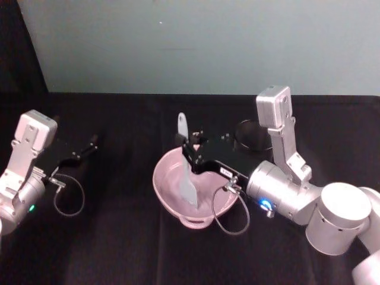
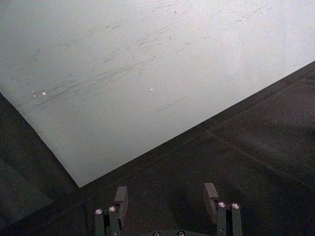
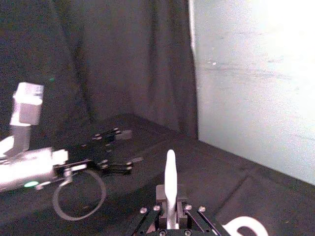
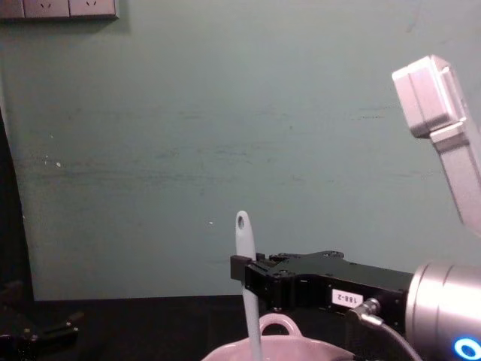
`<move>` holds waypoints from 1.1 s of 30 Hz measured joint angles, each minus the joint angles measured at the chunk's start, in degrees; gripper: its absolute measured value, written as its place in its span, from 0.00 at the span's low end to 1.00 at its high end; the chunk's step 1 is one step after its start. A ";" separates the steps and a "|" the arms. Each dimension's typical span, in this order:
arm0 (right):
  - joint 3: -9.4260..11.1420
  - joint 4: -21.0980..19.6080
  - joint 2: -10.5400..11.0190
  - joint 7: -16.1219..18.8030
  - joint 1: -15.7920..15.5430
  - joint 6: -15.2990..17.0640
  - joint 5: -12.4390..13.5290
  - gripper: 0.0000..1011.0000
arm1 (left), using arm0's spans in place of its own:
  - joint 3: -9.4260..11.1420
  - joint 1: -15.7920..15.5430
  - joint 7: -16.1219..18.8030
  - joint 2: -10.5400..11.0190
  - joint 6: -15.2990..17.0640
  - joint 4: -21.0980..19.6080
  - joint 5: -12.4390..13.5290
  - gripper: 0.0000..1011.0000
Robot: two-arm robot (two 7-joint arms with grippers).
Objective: Use the one hand to pick up the spoon and stir the clear water in the bowl.
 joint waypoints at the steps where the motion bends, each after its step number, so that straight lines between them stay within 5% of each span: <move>1: 0.00 0.61 -0.32 -0.31 0.24 -0.47 -0.25 0.11 | 0.00 0.00 0.00 0.00 0.00 0.00 0.00 1.00; 10: 1.69 5.08 -2.30 -4.12 1.34 -4.90 -4.44 0.11 | 0.00 0.00 0.00 0.00 0.00 0.00 0.00 1.00; 17: 4.08 3.42 -1.12 -5.28 0.17 -3.84 -5.87 0.11 | 0.00 0.00 0.00 0.00 0.00 0.00 0.00 1.00; 33: 6.71 -9.67 6.15 0.33 -7.41 4.45 0.43 0.11 | 0.00 0.00 0.00 0.00 0.00 0.00 0.00 1.00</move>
